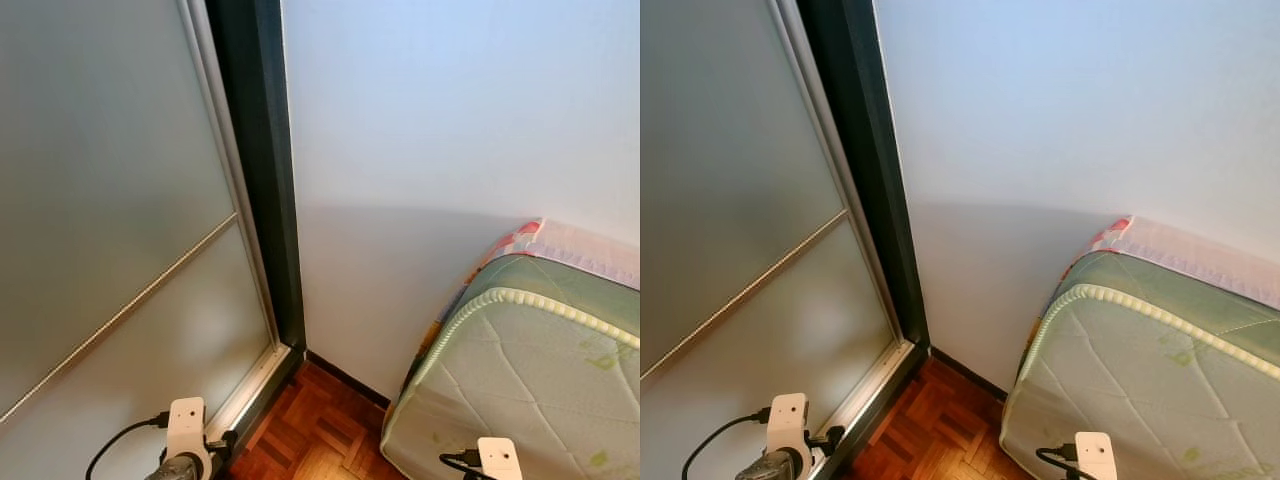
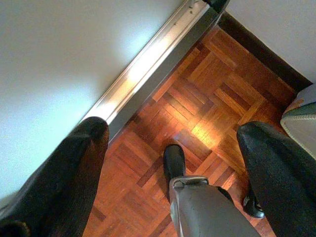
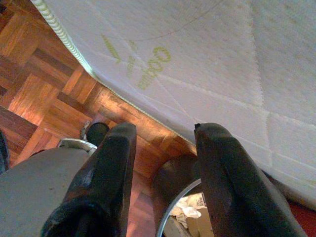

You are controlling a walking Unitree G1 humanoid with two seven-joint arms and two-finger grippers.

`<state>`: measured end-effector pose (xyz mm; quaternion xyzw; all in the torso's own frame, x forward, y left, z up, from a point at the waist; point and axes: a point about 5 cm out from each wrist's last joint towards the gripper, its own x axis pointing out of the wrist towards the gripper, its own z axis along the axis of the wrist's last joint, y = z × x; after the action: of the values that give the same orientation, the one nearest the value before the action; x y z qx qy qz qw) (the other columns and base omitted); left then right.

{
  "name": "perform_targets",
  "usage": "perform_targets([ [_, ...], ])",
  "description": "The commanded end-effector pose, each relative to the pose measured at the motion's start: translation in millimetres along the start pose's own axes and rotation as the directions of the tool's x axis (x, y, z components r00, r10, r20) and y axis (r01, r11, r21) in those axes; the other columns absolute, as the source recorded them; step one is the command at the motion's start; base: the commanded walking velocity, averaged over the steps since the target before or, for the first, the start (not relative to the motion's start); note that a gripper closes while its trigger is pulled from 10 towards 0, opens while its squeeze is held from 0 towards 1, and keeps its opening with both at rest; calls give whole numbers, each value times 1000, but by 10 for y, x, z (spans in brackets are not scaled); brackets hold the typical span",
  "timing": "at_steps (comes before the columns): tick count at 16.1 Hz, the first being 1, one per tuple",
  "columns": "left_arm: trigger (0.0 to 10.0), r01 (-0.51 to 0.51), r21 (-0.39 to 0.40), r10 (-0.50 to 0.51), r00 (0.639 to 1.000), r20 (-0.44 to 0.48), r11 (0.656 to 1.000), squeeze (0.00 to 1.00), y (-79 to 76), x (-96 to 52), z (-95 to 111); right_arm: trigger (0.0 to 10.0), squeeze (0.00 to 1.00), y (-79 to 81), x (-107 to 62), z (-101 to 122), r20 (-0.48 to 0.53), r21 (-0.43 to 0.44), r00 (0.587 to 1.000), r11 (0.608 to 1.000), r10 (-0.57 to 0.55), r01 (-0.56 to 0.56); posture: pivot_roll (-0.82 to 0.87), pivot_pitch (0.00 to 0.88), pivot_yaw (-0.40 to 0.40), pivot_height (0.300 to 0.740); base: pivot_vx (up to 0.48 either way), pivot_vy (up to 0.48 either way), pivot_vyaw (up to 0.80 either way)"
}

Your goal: Clean up the room

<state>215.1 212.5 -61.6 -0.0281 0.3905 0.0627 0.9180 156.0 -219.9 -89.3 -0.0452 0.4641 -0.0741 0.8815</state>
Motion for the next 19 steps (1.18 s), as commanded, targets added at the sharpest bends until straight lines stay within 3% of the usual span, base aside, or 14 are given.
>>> perform_targets([
  [1, 10000, 13, 35, 0, 943, -333, 999, 0, 10, -34, -243, 10000, 0, 349, -2, -91, -193, 123, 965, 980, 177, -156, 74, 0, -56, 740, 0, 0, 0],
  [19, 10000, 32, 46, -14, 934, -358, 998, 0, 20, -22, -172, 10000, 0, 404, 17, 10, -197, 162, 957, 970, 211, -181, 95, 1, -33, 740, 0, 0, 0],
])
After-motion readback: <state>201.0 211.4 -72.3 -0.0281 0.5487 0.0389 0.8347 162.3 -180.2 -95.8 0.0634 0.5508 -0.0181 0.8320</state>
